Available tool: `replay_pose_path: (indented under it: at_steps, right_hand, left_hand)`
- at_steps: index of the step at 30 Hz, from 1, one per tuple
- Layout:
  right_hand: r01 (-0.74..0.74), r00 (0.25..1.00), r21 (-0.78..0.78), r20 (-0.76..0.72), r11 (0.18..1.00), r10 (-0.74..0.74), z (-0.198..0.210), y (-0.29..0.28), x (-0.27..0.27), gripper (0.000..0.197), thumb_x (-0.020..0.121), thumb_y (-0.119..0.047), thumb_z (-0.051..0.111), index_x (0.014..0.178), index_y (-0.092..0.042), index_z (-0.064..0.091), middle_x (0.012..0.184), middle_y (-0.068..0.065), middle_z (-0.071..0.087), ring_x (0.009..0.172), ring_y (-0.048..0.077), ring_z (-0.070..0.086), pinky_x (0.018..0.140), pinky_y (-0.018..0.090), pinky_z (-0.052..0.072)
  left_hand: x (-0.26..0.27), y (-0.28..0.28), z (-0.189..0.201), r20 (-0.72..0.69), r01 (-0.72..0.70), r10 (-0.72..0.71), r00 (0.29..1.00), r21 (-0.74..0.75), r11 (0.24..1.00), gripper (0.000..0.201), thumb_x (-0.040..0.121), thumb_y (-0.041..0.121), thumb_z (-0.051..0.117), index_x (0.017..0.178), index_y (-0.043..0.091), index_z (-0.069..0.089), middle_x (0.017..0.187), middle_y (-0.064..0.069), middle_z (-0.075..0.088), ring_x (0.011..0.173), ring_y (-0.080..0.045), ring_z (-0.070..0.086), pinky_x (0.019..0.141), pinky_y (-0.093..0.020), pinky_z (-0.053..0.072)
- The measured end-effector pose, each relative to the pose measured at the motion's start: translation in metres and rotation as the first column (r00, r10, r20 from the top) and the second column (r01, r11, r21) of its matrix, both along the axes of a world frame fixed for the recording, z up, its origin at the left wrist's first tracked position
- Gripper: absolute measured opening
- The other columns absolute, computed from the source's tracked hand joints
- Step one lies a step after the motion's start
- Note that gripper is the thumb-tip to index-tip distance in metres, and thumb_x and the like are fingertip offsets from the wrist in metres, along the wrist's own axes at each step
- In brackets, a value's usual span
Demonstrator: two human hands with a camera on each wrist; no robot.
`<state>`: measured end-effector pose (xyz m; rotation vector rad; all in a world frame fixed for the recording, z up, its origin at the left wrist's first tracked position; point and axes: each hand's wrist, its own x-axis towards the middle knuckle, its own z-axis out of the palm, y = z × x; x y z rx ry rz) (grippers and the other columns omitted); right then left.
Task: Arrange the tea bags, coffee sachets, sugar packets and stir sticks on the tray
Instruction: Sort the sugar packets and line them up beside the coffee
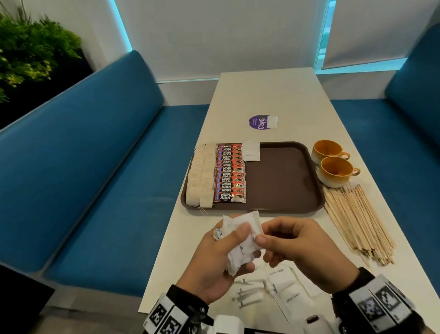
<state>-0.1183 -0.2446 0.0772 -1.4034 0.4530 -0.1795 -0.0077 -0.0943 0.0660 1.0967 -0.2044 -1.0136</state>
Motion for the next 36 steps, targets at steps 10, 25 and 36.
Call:
replay_pose_path:
  at_steps: [10, 25, 36]
  right_hand:
    - [0.261, 0.959, -0.254, 0.177, 0.931, -0.221, 0.014, -0.009, -0.002, 0.013, 0.079, -0.003, 0.083, 0.089, -0.01, 0.081, 0.087, 0.008, 0.078, 0.08, 0.02, 0.075, 0.075, 0.027, 0.062]
    - [0.102, 0.989, -0.206, 0.126, 0.973, -0.077, 0.003, -0.011, 0.0, 0.031, 0.079, -0.026, 0.084, 0.108, -0.021, 0.073, 0.101, 0.001, 0.076, 0.093, 0.029, 0.071, 0.081, 0.041, 0.063]
    - [0.031, 0.98, 0.059, 0.193, 0.998, -0.042, 0.011, -0.019, 0.0, 0.021, 0.09, 0.013, 0.062, 0.107, 0.003, 0.068, 0.095, 0.018, 0.072, 0.08, 0.035, 0.067, 0.066, 0.037, 0.061]
  left_hand:
    - [-0.007, -0.002, -0.004, -0.223, -0.021, 0.013, 0.975, -0.031, 0.999, 0.033, 0.085, 0.044, 0.072, 0.094, 0.015, 0.062, 0.089, -0.009, 0.062, 0.066, -0.022, 0.055, 0.043, -0.021, 0.038]
    - [-0.009, -0.009, -0.001, -0.026, -0.052, 0.052, 0.998, -0.025, 0.998, 0.051, 0.084, 0.015, 0.076, 0.13, -0.001, 0.058, 0.102, -0.014, 0.064, 0.069, -0.022, 0.059, 0.045, -0.025, 0.037]
    - [0.002, -0.002, -0.002, -0.024, -0.017, 0.017, 1.0, 0.004, 1.0, 0.033, 0.087, 0.037, 0.074, 0.108, 0.013, 0.065, 0.086, -0.007, 0.056, 0.065, -0.023, 0.052, 0.044, -0.024, 0.036]
